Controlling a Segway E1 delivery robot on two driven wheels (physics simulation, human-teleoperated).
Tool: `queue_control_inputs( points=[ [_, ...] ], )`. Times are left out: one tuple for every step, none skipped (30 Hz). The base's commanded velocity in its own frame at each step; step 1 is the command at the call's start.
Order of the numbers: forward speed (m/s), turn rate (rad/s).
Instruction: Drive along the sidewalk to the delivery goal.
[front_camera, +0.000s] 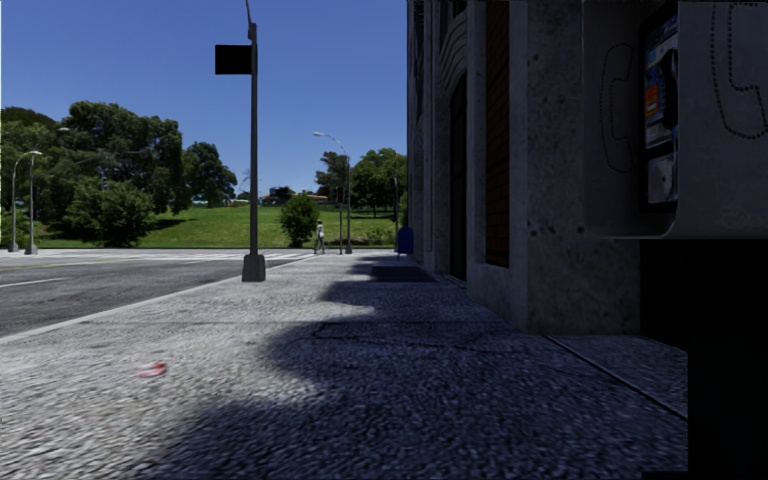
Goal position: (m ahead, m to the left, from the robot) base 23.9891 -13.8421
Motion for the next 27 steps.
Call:
queue_control_inputs(
  points=[
    [2.0, 0.03],
    [2.0, 0.0],
    [2.0, 0.0],
    [2.0, 0.0],
    [2.0, 0.0],
    [2.0, 0.0],
    [2.0, 0.0],
    [2.0, 0.0],
    [2.0, 0.0],
    [2.0, 0.0],
    [2.0, 0.0],
    [2.0, 0.0],
    [2.0, 0.0],
    [2.0, 0.0],
    [2.0, 0.0],
    [2.0, 0.0],
    [2.0, 0.0],
    [2.0, 0.0],
    [2.0, 0.0],
    [2.0, 0.0],
    [2.0, 0.0],
    [2.0, 0.0],
    [2.0, 0.0],
    [2.0, 0.0],
    [2.0, 0.0],
    [2.0, 0.0],
    [2.0, 0.0]
  ],
)
